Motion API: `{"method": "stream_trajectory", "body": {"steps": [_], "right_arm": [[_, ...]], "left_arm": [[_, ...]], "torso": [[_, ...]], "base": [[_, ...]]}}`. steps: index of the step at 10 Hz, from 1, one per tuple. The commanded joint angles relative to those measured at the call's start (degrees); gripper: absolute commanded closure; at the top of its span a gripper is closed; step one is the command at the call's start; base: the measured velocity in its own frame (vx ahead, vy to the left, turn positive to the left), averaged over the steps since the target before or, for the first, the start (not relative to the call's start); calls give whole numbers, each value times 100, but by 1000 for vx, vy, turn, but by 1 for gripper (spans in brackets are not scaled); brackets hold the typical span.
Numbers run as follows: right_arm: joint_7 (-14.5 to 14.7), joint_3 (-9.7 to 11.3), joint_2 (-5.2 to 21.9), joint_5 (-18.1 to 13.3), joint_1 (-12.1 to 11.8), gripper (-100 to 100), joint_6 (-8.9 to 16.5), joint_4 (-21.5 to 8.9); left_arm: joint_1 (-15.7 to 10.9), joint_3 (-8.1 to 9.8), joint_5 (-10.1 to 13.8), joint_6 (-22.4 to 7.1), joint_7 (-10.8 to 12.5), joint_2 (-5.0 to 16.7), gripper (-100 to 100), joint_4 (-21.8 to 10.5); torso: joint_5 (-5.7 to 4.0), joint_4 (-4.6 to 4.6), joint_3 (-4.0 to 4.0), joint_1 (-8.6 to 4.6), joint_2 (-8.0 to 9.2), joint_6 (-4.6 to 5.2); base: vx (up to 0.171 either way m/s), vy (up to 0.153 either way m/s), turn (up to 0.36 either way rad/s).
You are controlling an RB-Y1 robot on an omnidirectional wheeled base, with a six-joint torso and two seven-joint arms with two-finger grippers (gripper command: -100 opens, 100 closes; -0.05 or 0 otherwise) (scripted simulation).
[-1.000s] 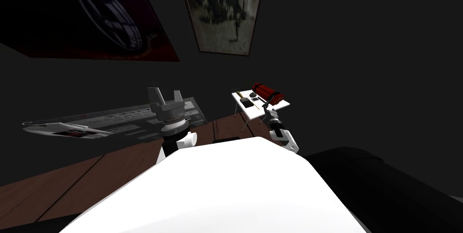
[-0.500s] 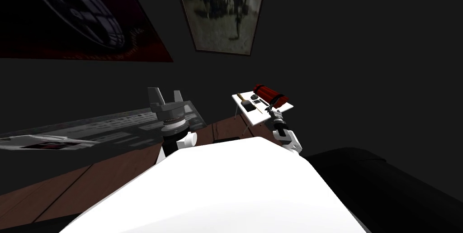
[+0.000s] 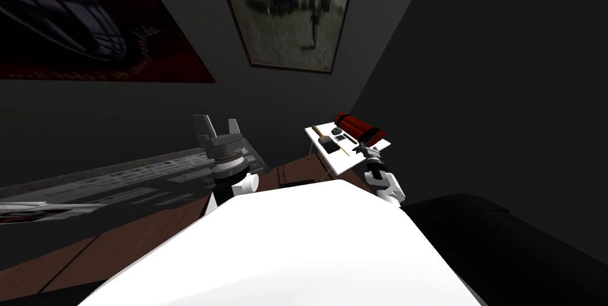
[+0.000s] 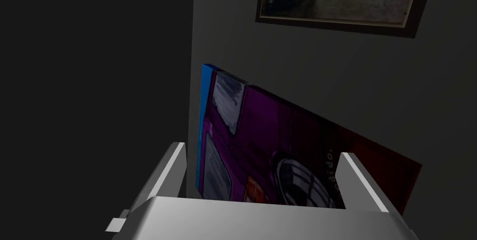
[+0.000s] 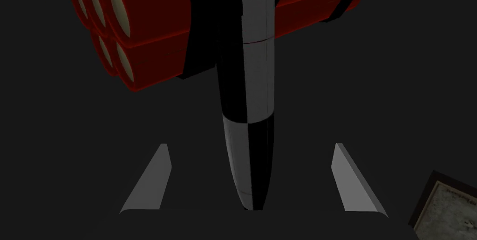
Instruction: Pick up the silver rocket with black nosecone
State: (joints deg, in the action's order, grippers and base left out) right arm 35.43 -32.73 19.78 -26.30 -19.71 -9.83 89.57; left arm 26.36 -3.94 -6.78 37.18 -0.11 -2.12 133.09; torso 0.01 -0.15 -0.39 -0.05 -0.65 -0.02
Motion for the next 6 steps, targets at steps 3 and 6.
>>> {"method": "stream_trajectory", "body": {"steps": [3,6], "right_arm": [[11,-7,6,-1,10,-100,2,-16],[11,-7,6,-1,11,100,1,-16]], "left_arm": [[-1,0,0,0,0,0,0,0],[-2,0,0,-1,0,0,0,-1]], "torso": [[0,11,30,-2,52,2],[0,15,39,-3,67,2]], "base": [[28,3,1],[0,0,0]]}}
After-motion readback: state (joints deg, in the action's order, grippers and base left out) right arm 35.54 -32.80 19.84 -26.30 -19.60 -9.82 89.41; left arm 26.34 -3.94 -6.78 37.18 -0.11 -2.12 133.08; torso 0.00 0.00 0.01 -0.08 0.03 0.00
